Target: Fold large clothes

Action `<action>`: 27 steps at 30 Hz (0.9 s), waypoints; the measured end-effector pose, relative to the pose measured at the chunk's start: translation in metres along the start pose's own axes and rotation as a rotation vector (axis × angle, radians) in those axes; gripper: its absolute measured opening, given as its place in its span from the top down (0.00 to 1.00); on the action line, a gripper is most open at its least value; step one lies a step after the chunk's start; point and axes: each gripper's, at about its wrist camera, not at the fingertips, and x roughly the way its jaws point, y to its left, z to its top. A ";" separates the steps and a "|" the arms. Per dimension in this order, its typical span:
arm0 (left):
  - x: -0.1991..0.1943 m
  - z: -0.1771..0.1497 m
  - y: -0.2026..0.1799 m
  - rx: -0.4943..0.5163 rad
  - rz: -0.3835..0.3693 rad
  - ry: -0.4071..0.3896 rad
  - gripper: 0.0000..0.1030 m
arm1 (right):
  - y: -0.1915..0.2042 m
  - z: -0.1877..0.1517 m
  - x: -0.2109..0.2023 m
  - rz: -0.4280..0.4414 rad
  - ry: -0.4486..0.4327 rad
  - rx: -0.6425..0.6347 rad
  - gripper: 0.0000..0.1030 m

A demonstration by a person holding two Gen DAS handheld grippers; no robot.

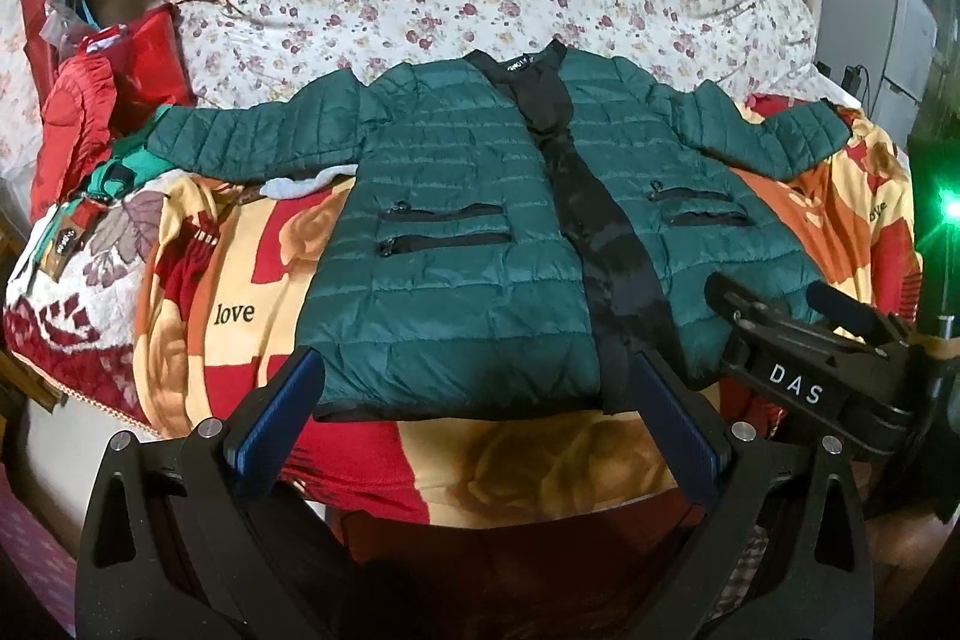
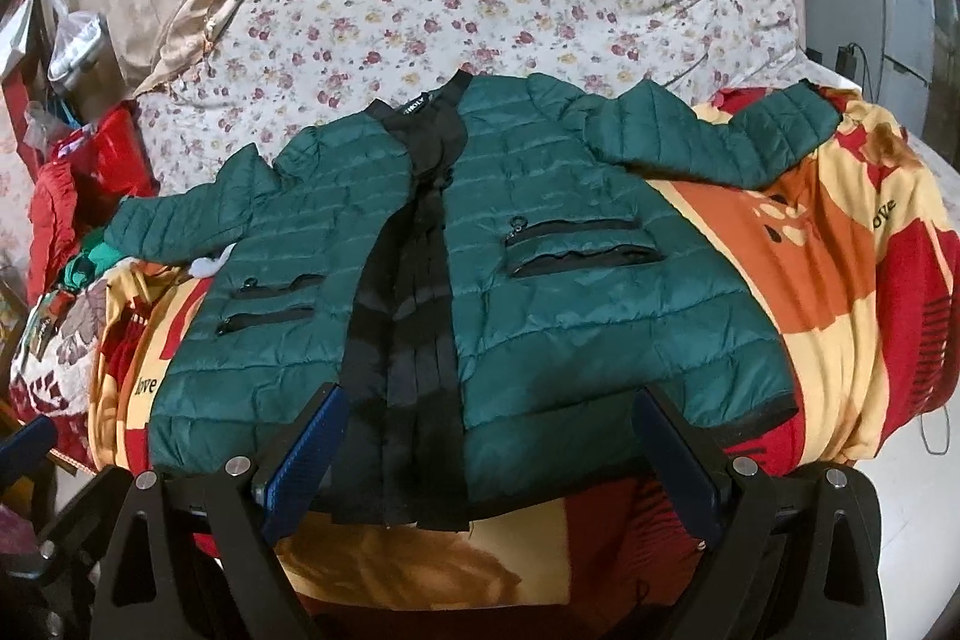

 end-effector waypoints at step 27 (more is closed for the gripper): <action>-0.004 0.000 0.023 -0.109 0.016 -0.017 0.13 | -0.002 -0.002 -0.003 -0.033 -0.008 0.001 0.08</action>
